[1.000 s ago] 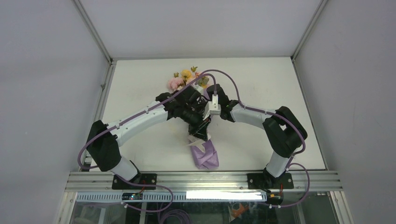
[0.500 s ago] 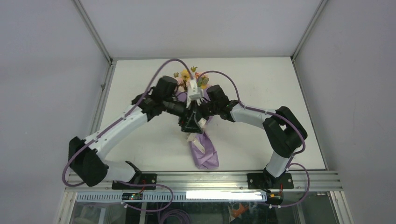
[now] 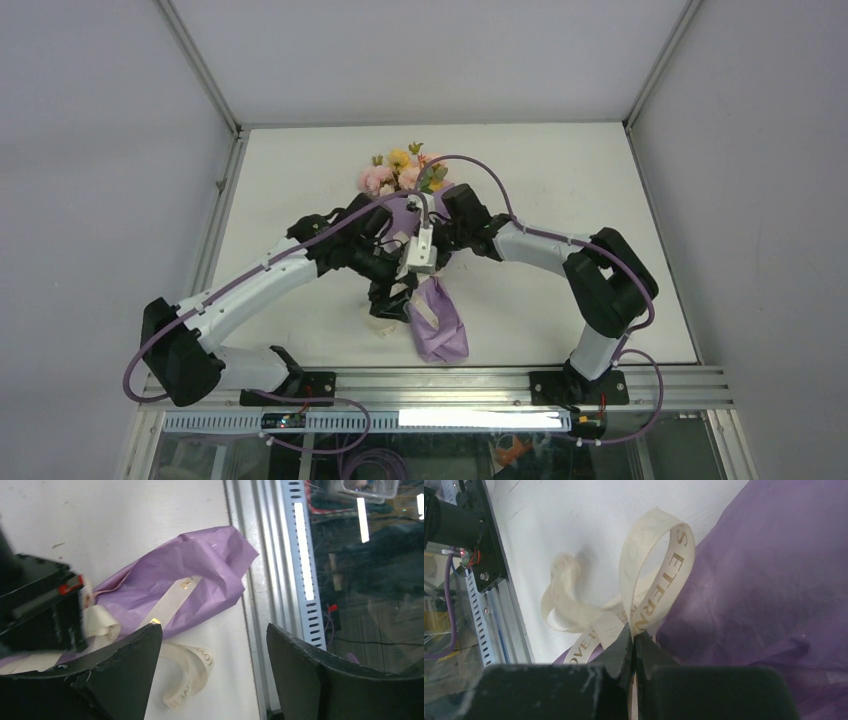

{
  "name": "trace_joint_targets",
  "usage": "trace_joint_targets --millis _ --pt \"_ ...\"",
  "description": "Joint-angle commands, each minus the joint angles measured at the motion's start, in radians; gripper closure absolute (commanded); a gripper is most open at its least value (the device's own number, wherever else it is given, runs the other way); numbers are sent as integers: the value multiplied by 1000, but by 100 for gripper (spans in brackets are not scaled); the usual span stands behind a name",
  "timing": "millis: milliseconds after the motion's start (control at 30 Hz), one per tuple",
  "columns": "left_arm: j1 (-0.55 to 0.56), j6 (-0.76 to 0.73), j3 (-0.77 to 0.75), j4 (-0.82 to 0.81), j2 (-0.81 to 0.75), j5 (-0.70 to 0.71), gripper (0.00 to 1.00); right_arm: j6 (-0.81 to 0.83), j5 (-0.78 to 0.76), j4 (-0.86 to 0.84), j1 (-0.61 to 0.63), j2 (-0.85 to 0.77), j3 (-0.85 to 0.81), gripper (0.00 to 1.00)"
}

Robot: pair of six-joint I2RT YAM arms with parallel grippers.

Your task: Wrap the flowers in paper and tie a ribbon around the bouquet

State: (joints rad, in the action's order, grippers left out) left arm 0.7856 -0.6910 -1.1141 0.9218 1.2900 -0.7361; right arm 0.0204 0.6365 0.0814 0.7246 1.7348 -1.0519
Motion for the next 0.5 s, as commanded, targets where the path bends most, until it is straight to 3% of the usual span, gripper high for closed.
trace_joint_targets --millis 0,100,167,233,333,467 --pt "-138 62 -86 -43 -22 -37 27 51 14 -6 4 -30 -35 100" --pt "-347 121 -116 -42 -4 -226 41 64 25 -27 5 -31 -27 100" --pt "-418 -10 -109 12 -5 -224 41 81 37 -37 9 -29 -26 100" --pt "-448 -123 -81 19 -1 -170 35 114 40 -39 16 -32 -26 100" --pt "-463 -121 -67 -15 52 -149 23 162 46 -50 24 -40 -20 100" --pt "-464 39 -39 -167 101 -152 13 231 68 -53 38 -49 -20 100"
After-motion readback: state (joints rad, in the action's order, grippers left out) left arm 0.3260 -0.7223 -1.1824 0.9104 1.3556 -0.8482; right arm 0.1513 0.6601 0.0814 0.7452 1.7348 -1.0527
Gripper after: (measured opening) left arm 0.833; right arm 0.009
